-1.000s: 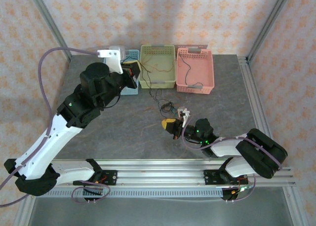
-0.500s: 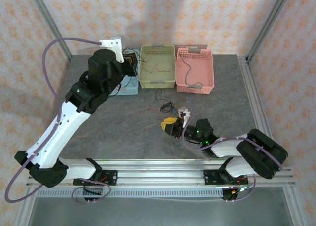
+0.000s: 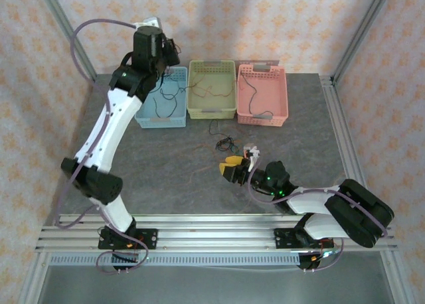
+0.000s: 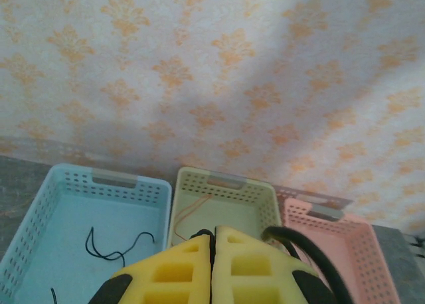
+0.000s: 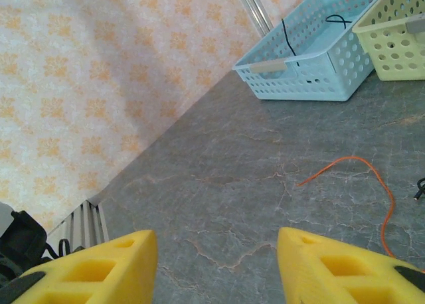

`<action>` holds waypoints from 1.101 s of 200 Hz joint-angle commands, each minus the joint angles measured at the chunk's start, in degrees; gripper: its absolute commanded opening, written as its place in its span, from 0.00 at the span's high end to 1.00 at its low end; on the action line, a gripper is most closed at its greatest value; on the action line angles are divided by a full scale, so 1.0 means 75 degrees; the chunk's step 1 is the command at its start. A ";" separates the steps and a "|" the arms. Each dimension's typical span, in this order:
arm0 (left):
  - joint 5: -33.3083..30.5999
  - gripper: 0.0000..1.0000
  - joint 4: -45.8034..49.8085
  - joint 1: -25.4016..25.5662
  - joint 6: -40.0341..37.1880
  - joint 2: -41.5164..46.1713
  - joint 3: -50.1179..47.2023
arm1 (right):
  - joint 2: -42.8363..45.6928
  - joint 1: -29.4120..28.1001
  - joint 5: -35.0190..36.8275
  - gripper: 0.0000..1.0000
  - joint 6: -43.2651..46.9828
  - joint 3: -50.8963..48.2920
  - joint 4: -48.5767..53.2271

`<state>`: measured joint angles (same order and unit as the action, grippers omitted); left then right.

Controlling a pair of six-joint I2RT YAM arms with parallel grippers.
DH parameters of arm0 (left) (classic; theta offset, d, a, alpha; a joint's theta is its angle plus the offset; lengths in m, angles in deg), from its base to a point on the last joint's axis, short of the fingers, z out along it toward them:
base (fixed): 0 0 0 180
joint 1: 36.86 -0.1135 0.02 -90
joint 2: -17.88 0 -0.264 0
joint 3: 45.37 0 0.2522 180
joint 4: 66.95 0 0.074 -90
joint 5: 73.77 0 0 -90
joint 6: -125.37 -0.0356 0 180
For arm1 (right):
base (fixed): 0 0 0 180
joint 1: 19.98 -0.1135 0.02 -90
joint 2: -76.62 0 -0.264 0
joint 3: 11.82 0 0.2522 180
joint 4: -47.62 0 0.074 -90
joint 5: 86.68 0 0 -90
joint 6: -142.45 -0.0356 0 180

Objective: Untangle the cables

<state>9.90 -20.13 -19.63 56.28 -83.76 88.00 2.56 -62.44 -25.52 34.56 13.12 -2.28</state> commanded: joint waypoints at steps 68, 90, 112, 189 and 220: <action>-0.0494 1.00 0.0501 -0.0885 0.0108 -0.2279 0.0969 | 0.0126 -0.0049 0.0005 0.53 0.0254 -0.0038 0.0156; -0.0332 1.00 0.0605 -0.1051 0.0150 -0.2565 0.0879 | 0.0130 -0.0046 0.0004 0.53 0.0257 -0.0049 0.0144; 0.0200 1.00 0.0628 -0.1126 0.0186 -0.2845 0.0584 | 0.0123 -0.0046 0.0024 0.53 0.0255 -0.0038 0.0143; 0.1212 0.17 0.1102 -0.1150 0.0350 -0.1336 -0.1652 | 0.1577 0.0792 0.0635 0.47 -0.0790 0.0055 0.1367; 0.1324 0.14 -0.0282 -0.1160 0.0772 0.1006 -0.4717 | 0.2723 0.0843 0.2039 0.48 -0.0643 0.1001 0.4797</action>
<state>18.60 -14.06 -28.24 58.97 -90.60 63.79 18.38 -56.56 -18.79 30.19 14.96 14.66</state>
